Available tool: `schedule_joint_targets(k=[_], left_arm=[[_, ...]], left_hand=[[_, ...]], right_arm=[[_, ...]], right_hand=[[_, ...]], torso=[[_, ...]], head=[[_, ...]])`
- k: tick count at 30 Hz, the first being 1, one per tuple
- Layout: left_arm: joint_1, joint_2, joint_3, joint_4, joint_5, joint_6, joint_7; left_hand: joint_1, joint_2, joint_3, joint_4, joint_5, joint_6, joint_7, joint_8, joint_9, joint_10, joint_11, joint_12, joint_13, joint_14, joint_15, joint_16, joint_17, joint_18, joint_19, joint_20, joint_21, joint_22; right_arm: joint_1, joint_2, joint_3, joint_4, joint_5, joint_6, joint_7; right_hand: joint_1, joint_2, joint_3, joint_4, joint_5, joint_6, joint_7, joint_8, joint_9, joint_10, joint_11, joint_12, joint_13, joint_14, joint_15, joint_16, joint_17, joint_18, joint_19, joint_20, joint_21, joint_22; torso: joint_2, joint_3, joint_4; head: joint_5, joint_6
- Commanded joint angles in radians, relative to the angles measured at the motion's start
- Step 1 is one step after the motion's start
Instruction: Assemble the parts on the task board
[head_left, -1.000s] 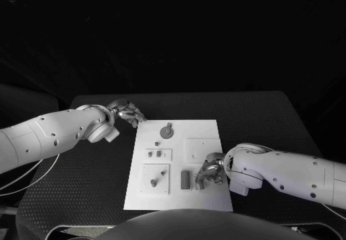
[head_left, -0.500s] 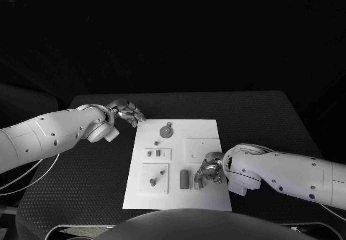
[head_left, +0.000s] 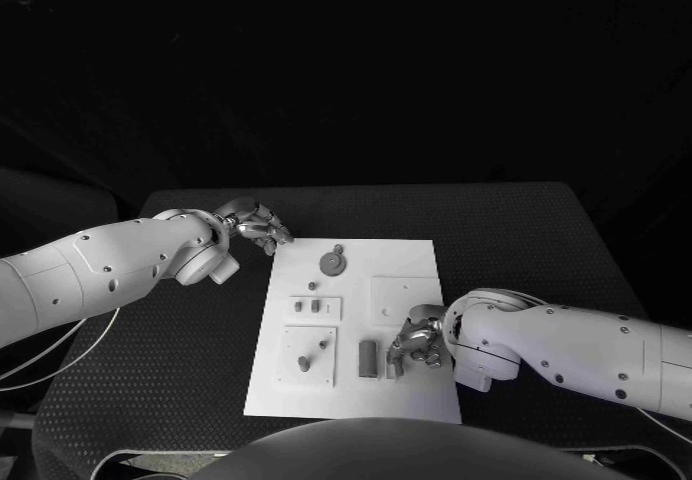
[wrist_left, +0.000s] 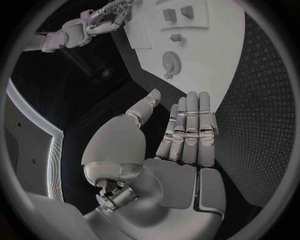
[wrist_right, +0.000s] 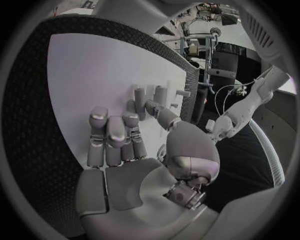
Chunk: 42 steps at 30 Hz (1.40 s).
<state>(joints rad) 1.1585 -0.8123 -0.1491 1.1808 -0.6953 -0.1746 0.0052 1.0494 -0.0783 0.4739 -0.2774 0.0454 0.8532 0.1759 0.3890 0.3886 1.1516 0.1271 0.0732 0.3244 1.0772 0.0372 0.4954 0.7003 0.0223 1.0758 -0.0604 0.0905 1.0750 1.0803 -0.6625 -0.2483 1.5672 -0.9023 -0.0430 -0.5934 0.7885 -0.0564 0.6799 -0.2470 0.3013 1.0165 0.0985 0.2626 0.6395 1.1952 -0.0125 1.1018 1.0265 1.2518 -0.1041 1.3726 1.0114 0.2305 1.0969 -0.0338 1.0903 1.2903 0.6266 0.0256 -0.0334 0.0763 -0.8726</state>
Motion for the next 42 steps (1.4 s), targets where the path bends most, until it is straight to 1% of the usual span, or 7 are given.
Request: schedule_joint_targets(k=[1,7,17,33,37,40,42], left_arm=[[0.001,0.002,0.0,0.001,-0.003,0.013,0.003],[0.001,0.002,0.0,0.001,-0.005,0.012,0.002],[0.001,0.002,0.0,0.0,-0.006,0.012,0.002],[0.001,0.001,0.0,-0.001,-0.007,0.012,0.0],[0.001,0.001,0.0,-0.001,-0.007,0.012,-0.001],[0.001,0.001,0.0,-0.001,-0.007,0.012,0.0],[0.001,0.001,0.0,-0.001,-0.007,0.012,0.0]], left_hand=[[-0.007,0.003,0.004,0.0,0.004,-0.008,-0.001,0.0,0.001,-0.006,-0.002,0.0,0.001,0.006,0.003,-0.006,0.002,0.017,0.001,0.002,-0.006,0.001],[-0.007,0.002,0.004,0.0,0.004,-0.009,-0.001,0.0,0.001,-0.006,-0.002,0.0,0.001,0.006,0.003,-0.007,0.002,0.017,0.001,0.002,-0.006,0.001],[-0.007,0.002,0.004,0.0,0.004,-0.009,-0.001,0.0,0.001,-0.006,-0.002,0.0,0.001,0.006,0.003,-0.007,0.003,0.017,0.001,0.002,-0.006,0.001],[-0.007,0.002,0.004,0.0,0.004,-0.009,-0.001,0.0,0.001,-0.006,-0.002,-0.001,0.001,0.007,0.003,-0.008,0.004,0.017,0.002,0.002,-0.007,0.002],[-0.006,0.002,0.004,0.0,0.004,-0.009,-0.001,0.0,0.001,-0.006,-0.002,-0.001,0.001,0.007,0.003,-0.009,0.004,0.017,0.001,0.002,-0.007,0.002],[-0.006,0.002,0.004,0.0,0.004,-0.009,-0.001,0.0,0.001,-0.006,-0.002,-0.001,0.001,0.007,0.003,-0.009,0.004,0.017,0.002,0.002,-0.007,0.002],[-0.006,0.002,0.004,0.0,0.004,-0.009,-0.001,0.0,0.001,-0.006,-0.002,-0.001,0.001,0.007,0.003,-0.009,0.005,0.017,0.002,0.002,-0.007,0.002]], right_arm=[[-0.004,0.01,0.001,0.006,0.0,-0.002,0.035],[-0.005,0.008,0.001,0.008,0.0,0.002,0.037],[-0.005,0.008,0.001,0.01,0.0,0.012,0.04],[-0.006,0.008,0.001,0.017,0.0,0.038,0.047],[-0.006,0.007,0.001,0.017,-0.005,0.035,0.046],[-0.006,0.005,0.001,0.017,-0.008,0.037,0.045],[-0.006,0.006,0.001,0.016,-0.009,0.038,0.045]], right_hand=[[-0.009,-0.014,-0.001,0.012,0.001,-0.008,0.001,-0.004,-0.004,0.002,0.002,-0.003,-0.002,-0.006,-0.008,-0.004,-0.002,0.031,0.003,-0.005,-0.003,-0.002],[-0.026,-0.044,0.0,0.032,0.001,-0.011,0.002,-0.004,-0.007,-0.001,0.002,-0.003,-0.002,-0.009,-0.007,-0.006,-0.004,0.031,0.002,-0.006,-0.005,-0.003],[-0.043,-0.076,0.002,0.054,0.001,-0.015,0.003,-0.005,-0.009,-0.004,0.003,-0.002,-0.001,-0.012,-0.007,-0.008,-0.006,0.031,0.002,-0.008,-0.006,-0.004],[-0.043,-0.087,0.005,0.057,0.001,-0.018,0.004,-0.005,-0.01,-0.007,0.004,-0.002,-0.001,-0.015,-0.007,-0.009,-0.006,0.031,0.0,-0.009,-0.007,-0.004],[-0.041,-0.081,0.008,0.058,0.001,-0.017,0.003,-0.004,-0.01,-0.008,0.003,-0.001,-0.001,-0.015,-0.006,-0.008,-0.006,0.031,0.0,-0.009,-0.006,-0.004],[-0.024,-0.045,0.011,0.039,0.0,-0.015,0.003,-0.001,-0.009,-0.007,0.003,0.002,0.0,-0.013,-0.006,-0.005,-0.002,0.031,0.0,-0.011,-0.003,-0.002],[-0.021,-0.035,0.01,0.033,0.0,-0.014,0.003,0.001,-0.009,-0.007,0.002,0.003,0.0,-0.013,-0.006,-0.005,-0.001,0.031,-0.001,-0.01,-0.003,-0.001]], torso=[[0.0,0.0002,-0.0001],[0.0,0.0001,-0.0003],[0.0,0.0003,-0.0004],[0.0,0.0002,0.0],[0.0,0.0002,-0.0005],[0.0,0.0002,-0.0005],[0.0,0.0004,-0.0004]], head=[[0.0,0.0],[0.001,0.0],[0.001,0.0],[0.002,0.0],[0.002,0.0],[0.003,0.0],[0.003,0.0]])
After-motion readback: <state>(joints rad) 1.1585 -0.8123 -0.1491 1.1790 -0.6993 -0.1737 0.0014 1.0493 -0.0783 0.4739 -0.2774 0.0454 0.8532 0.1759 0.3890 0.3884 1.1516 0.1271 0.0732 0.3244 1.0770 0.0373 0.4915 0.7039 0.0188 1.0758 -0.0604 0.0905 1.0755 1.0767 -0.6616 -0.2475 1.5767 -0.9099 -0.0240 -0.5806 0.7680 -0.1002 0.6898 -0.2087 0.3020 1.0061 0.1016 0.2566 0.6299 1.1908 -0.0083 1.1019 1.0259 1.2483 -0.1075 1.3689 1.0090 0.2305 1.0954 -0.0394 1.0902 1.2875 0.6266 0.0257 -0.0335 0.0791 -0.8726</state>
